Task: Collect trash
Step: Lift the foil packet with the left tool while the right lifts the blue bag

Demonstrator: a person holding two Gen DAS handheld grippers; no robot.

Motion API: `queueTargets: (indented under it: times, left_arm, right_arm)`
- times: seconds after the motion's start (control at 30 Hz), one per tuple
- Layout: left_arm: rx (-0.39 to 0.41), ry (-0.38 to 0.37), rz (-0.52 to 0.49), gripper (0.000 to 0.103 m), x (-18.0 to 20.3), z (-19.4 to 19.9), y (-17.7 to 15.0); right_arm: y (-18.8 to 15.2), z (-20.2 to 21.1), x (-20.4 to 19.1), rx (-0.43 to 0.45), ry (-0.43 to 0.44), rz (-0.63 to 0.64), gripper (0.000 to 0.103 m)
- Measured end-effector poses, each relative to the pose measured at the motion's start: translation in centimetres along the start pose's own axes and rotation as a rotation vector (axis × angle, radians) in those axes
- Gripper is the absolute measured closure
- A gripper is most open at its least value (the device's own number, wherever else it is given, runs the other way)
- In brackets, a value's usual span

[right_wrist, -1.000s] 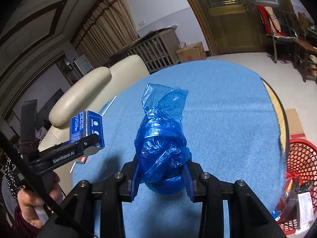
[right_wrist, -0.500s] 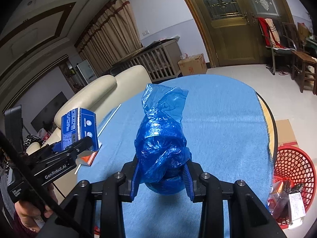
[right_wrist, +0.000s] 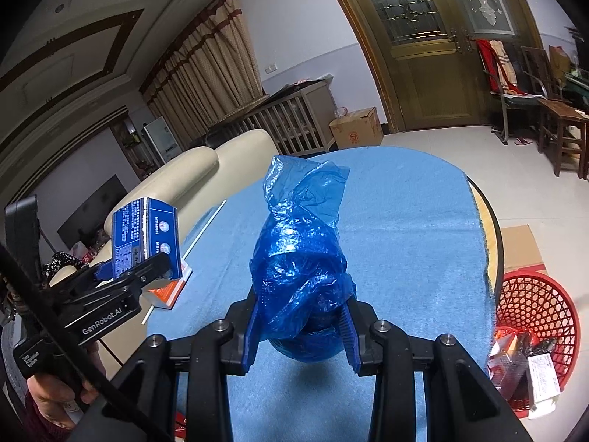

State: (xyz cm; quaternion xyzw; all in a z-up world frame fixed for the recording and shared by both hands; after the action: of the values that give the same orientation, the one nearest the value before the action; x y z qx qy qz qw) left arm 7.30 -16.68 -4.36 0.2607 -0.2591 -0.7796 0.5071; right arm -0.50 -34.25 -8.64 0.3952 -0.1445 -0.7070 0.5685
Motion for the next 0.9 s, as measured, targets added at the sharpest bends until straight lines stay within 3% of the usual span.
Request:
queueTargets:
  times: [0.9]
  left_arm:
    - [0.03,0.009,-0.072,0.041,1.8,1.3,-0.9]
  right_arm:
    - [-0.9,3.2,0.1,0.038,0.007,-0.013,0.064]
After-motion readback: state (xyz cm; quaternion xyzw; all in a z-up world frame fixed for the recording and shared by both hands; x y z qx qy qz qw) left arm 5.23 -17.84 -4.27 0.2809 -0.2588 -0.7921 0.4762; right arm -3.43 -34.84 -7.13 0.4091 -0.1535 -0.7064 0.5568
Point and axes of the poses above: each gripper's, at about its wrist camera, not at the fingertips, and z roughly against the way its jaws point, x to its right, y to its top, the point moved 7 cm from there along -z, roughly the way its jaws point, and after that the axes turned 11 degrees about -x, right-handed, at the moved point
